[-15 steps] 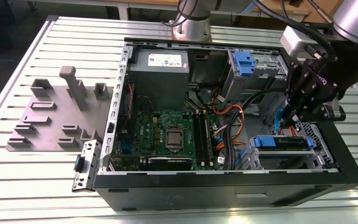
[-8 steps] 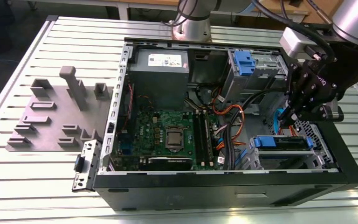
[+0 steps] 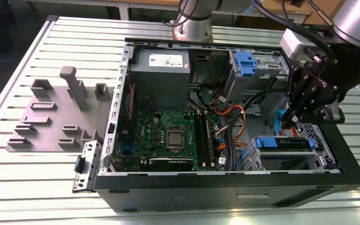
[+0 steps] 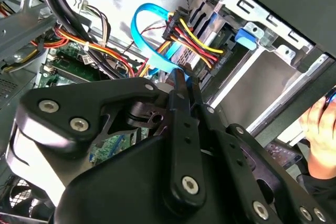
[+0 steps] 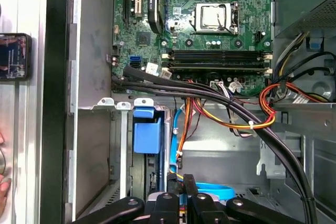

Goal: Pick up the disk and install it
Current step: 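Insert the second disk wire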

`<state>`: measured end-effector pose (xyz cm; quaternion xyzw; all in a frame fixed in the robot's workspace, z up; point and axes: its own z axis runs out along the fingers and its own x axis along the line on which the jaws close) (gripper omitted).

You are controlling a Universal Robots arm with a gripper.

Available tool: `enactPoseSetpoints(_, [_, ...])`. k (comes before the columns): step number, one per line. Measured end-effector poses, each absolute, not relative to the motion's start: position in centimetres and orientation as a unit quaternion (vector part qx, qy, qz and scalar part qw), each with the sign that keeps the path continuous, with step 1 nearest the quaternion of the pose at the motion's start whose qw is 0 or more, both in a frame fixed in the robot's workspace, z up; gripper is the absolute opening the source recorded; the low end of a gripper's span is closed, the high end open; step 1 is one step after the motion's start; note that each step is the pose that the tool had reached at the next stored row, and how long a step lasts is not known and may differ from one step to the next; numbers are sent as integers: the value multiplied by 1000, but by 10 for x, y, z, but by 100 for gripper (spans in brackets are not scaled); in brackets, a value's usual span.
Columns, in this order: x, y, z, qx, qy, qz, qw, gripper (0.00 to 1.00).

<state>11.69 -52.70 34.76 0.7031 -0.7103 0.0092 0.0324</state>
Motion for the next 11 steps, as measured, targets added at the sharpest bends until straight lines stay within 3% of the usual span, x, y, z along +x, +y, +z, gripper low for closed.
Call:
enactPoseSetpoints(2, [116, -530, 347, 703, -710, 9, 31, 16])
enactPoseSetpoints(7, [113, -536, 346, 703, -711, 2, 16, 16])
enactPoseSetpoints(11, [113, -540, 346, 703, -711, 2, 15, 16])
